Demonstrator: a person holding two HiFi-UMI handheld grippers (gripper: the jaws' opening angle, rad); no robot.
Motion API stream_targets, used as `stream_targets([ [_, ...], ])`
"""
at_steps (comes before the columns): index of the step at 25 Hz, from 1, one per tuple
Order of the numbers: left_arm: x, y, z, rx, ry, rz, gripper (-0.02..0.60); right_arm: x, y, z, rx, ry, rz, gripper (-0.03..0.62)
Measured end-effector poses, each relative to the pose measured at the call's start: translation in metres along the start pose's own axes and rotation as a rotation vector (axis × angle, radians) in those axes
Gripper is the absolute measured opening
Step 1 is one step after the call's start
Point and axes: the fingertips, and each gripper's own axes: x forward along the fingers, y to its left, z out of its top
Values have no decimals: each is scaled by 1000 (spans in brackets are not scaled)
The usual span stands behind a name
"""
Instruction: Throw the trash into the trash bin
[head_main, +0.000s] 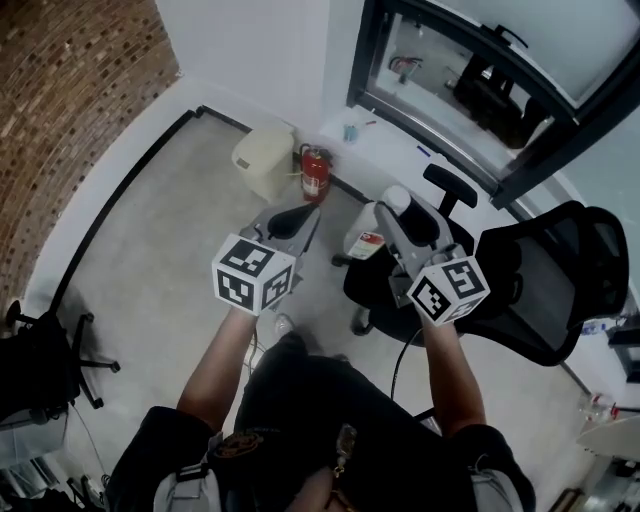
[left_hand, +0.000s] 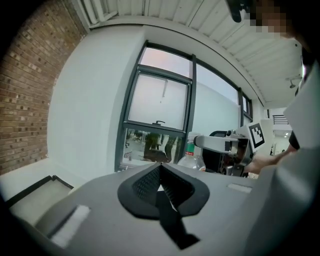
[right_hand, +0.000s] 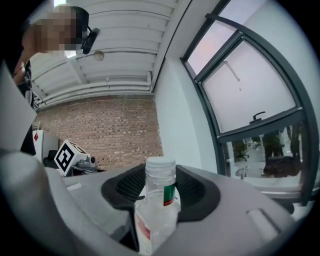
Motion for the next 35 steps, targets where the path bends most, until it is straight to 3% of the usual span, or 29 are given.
stream_targets([
  [17, -29, 192, -13, -59, 32, 130, 6, 205, 52, -28, 25, 71, 137, 190],
  [26, 0, 276, 2, -83, 67, 174, 6, 303, 31, -23, 45, 81, 180, 190],
  [35, 62, 360, 0, -109, 147, 245, 6, 402, -23, -46, 99, 130, 221, 189],
])
